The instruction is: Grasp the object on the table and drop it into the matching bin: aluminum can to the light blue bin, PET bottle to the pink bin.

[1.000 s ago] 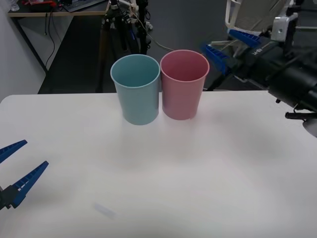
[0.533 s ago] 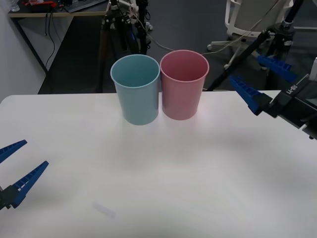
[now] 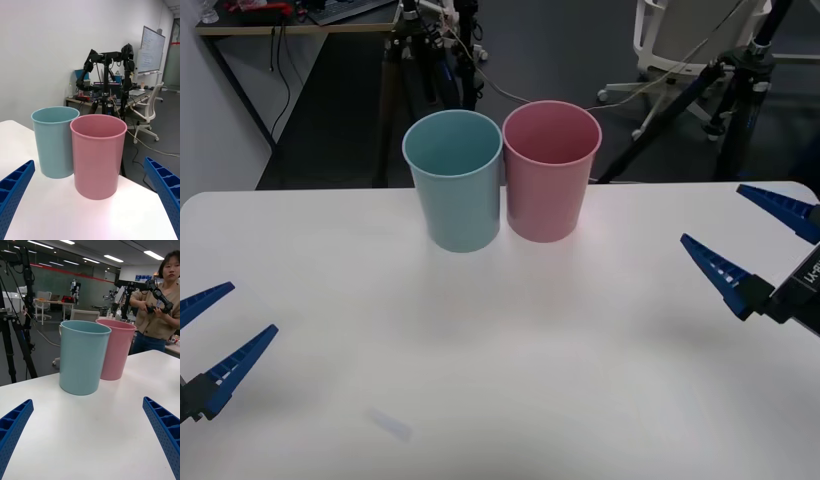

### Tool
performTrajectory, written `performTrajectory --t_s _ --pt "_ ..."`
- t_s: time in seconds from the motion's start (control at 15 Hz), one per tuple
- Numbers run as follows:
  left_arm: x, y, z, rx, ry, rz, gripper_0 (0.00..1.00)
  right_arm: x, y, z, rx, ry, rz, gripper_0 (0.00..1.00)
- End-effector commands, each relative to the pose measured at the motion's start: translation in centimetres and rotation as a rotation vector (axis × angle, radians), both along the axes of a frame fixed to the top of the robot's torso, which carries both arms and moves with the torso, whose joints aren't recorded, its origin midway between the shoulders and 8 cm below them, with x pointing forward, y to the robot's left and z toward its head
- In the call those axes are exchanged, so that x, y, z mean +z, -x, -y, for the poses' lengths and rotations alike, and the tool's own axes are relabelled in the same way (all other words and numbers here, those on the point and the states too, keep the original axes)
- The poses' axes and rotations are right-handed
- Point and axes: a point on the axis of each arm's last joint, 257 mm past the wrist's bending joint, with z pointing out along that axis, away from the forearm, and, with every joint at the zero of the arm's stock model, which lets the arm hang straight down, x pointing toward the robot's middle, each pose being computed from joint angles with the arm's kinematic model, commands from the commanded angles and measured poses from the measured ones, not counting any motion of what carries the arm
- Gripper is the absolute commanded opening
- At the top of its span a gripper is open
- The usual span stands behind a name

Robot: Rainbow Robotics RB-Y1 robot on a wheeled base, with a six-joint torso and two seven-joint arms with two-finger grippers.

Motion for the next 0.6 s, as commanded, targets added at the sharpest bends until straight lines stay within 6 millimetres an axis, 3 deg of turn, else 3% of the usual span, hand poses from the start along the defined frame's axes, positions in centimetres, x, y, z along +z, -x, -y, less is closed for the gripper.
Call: performTrajectory --t_s 0.07,0.6 --pt "0.0 0.0 0.0 0.0 0.0 0.0 1.0 -2.1 1.5 0.6 -0.011 0.006 0.005 1.0" --pt "0.0 0.0 0.0 0.0 0.0 0.0 1.0 -7.2 5.1 -0.3 0.019 0.013 -0.014 1.0"
